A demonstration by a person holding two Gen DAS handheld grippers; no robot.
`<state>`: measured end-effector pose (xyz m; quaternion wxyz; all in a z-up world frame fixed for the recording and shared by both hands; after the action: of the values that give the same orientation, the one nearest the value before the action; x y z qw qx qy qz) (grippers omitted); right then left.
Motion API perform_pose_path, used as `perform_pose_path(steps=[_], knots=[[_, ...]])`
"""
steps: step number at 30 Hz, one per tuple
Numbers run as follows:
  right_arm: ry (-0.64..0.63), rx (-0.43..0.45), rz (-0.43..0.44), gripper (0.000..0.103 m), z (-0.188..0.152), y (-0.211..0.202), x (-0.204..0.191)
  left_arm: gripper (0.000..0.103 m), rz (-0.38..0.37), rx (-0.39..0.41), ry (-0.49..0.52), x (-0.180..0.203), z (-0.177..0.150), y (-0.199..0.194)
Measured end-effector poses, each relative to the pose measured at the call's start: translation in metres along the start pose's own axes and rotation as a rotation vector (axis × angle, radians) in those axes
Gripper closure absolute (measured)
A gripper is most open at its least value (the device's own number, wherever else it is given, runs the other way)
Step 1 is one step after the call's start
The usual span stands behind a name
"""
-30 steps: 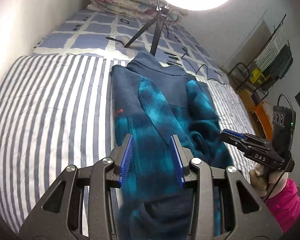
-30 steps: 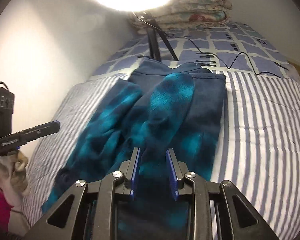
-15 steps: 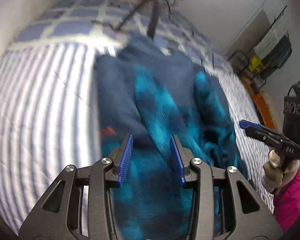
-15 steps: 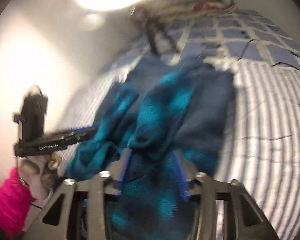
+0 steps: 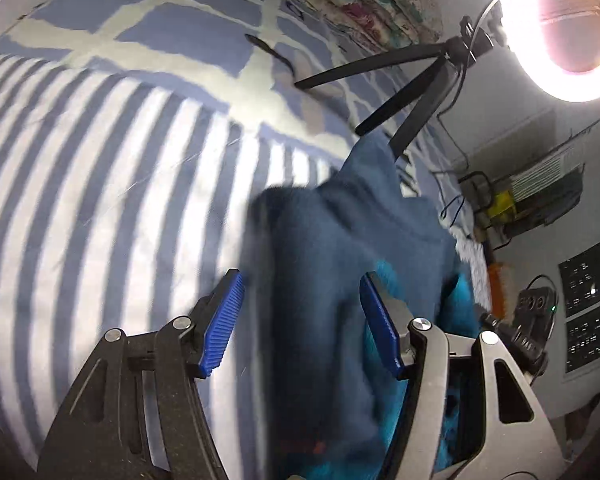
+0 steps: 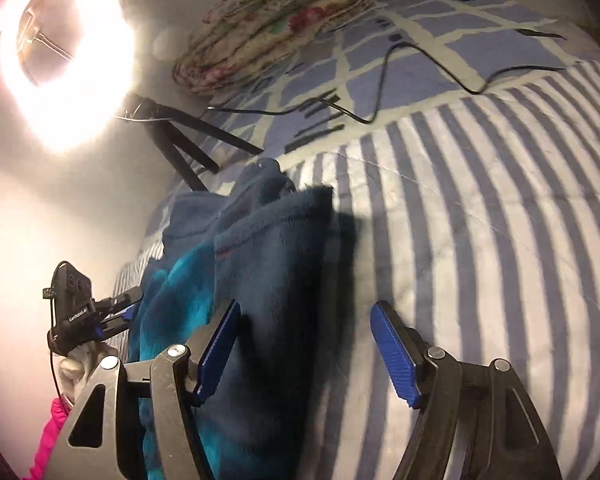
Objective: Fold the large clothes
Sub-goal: 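Grasp the folded bundle edge with both tools and lift it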
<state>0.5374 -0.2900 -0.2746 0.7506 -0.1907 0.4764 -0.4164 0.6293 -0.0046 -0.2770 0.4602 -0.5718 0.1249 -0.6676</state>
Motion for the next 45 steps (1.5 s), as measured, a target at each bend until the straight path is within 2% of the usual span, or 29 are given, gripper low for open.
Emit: perform_pose_path(steps=[1, 2, 3, 4, 5, 6, 7, 11, 17, 26, 34, 42, 45], knots=[[-0.005, 0.002, 0.008, 0.032, 0.005, 0.004, -0.002, 0.042, -0.010, 0.003, 0.000, 0.004, 0.005, 0.005], [-0.005, 0.001, 0.013, 0.033, 0.010, 0.009, -0.002, 0.052, -0.017, -0.002, 0.009, 0.010, 0.008, 0.012], [-0.009, -0.005, 0.027, 0.047, 0.014, 0.014, -0.005, 0.073, -0.011, -0.009, 0.024, 0.015, 0.009, 0.018], [-0.018, -0.013, 0.030, 0.070, 0.017, 0.018, -0.006, 0.083, 0.002, -0.015, 0.051, 0.022, 0.006, 0.024], [-0.030, -0.031, 0.031, 0.080, 0.017, 0.023, -0.008, 0.094, 0.042, -0.016, 0.115, 0.030, 0.003, 0.030], [-0.050, -0.054, 0.010, 0.091, 0.017, 0.030, -0.010, 0.095, 0.064, -0.004, 0.155, 0.034, 0.000, 0.029], [-0.091, -0.059, -0.018, 0.097, 0.017, 0.032, -0.015, 0.096, 0.070, 0.009, 0.187, 0.038, -0.003, 0.027], [-0.291, -0.035, -0.127, 0.099, 0.019, 0.025, -0.038, 0.098, 0.042, 0.055, 0.184, 0.045, 0.000, 0.010], [-0.347, 0.040, -0.149, 0.099, 0.028, -0.011, -0.061, 0.098, -0.007, 0.136, 0.186, 0.060, -0.002, -0.038], [-0.456, 0.105, -0.184, 0.099, -0.002, -0.081, -0.124, 0.098, -0.022, 0.217, 0.299, 0.108, -0.051, -0.127], [-0.525, 0.102, -0.203, 0.099, -0.067, -0.154, -0.153, 0.098, -0.010, 0.219, 0.346, 0.115, -0.126, -0.190], [-0.534, 0.056, -0.189, 0.099, -0.150, -0.193, -0.159, 0.098, 0.032, 0.177, 0.350, 0.089, -0.211, -0.227], [-0.536, 0.030, -0.197, 0.099, -0.183, -0.199, -0.154, 0.098, 0.064, 0.146, 0.386, 0.082, -0.244, -0.231]])
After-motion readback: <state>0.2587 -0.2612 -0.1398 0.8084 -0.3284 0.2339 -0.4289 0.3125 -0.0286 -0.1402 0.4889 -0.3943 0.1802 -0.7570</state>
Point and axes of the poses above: each gripper's, at about its wrist camera, not at the fingertips, and y roughly the way its jaws point, x to its right, z to its top, the point moved 9 cm from there along y, roughly the way its jaws point, and after that the axes turned 4 degrees about -y, right-handed, at the moved point
